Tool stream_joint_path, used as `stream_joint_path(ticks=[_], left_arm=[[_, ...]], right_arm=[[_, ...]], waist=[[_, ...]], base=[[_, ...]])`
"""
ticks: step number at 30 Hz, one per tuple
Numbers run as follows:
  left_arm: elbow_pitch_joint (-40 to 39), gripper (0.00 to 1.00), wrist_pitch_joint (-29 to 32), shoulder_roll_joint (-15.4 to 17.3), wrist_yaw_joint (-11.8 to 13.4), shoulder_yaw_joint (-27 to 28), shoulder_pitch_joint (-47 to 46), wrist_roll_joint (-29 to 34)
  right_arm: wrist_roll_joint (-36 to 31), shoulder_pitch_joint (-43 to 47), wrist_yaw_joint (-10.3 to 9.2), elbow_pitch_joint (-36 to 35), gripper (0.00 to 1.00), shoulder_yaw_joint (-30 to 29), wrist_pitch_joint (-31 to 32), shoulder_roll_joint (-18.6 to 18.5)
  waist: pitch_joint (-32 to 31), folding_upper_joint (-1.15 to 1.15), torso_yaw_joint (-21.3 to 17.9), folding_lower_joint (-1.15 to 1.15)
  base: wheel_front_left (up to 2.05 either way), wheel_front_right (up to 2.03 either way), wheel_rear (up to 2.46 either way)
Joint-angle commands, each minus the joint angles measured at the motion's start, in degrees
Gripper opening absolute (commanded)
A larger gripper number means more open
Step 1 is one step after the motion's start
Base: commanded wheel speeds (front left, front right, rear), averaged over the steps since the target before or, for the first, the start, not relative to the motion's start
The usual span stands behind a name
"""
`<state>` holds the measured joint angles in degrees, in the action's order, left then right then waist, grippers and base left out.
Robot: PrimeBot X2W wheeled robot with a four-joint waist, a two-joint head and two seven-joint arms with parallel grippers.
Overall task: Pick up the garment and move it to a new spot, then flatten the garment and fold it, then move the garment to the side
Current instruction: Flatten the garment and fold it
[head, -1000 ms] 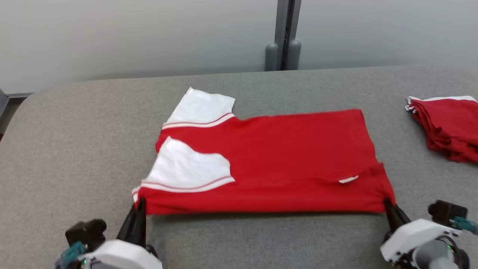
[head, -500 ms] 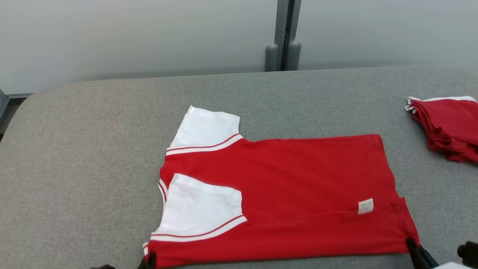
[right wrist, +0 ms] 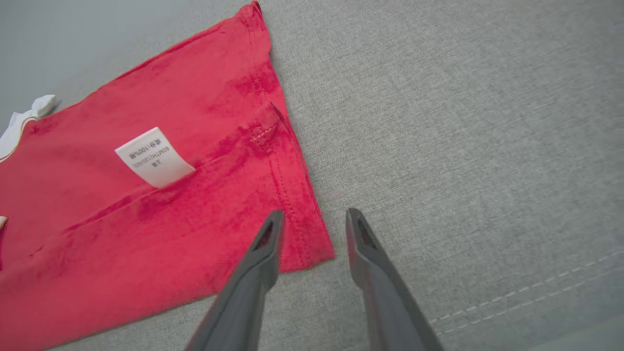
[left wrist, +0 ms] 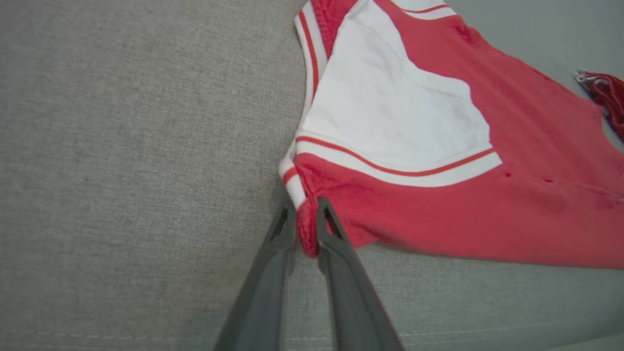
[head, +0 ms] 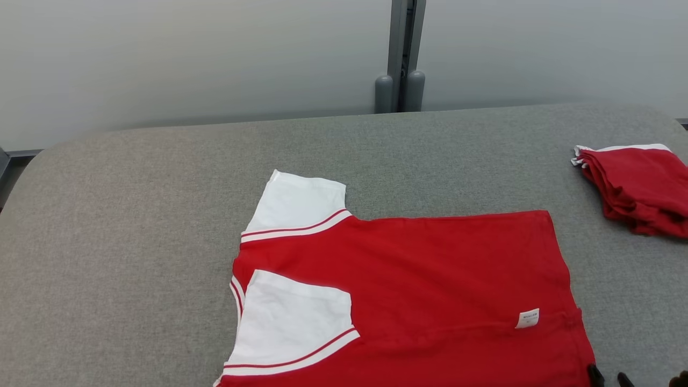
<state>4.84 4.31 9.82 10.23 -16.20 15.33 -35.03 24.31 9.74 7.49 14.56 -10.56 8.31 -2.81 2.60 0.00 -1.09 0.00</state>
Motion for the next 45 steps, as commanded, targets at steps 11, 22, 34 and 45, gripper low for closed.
stream_joint_path(ticks=[11, 22, 34, 45], left_arm=[[-2.8, 1.0, 0.7, 4.0, 0.1, 0.3, -3.2, 2.6], [3.9, 1.0, 3.8, 6.4, -2.6, -1.5, -23.1, 6.7], [31.0, 1.0, 11.1, 5.8, -5.5, -4.8, -54.0, 11.2], [46.4, 1.0, 11.5, 6.3, -6.4, -5.9, -66.7, 13.0]], right_arm=[[-2.0, -0.6, 0.01, -1.1, 1.0, -0.3, -2.7, -0.3], [-6.9, -6.5, 0.01, -5.9, 1.0, 4.3, -2.8, -0.3], [-5.5, -19.0, 0.01, -6.0, 1.0, 14.5, -3.2, -2.1], [-3.4, -24.1, 0.01, -5.4, 1.0, 17.3, -5.5, -3.7]], waist=[[-0.9, 0.0, -1.1, 0.0], [1.5, 0.0, -3.3, 0.0], [13.4, 0.0, -10.2, 0.0], [19.3, 0.0, -14.5, 0.0]], base=[[0.0, 0.0, 0.0], [0.0, 0.0, 0.0], [0.0, 0.0, 0.0], [0.0, 0.0, 0.0]])
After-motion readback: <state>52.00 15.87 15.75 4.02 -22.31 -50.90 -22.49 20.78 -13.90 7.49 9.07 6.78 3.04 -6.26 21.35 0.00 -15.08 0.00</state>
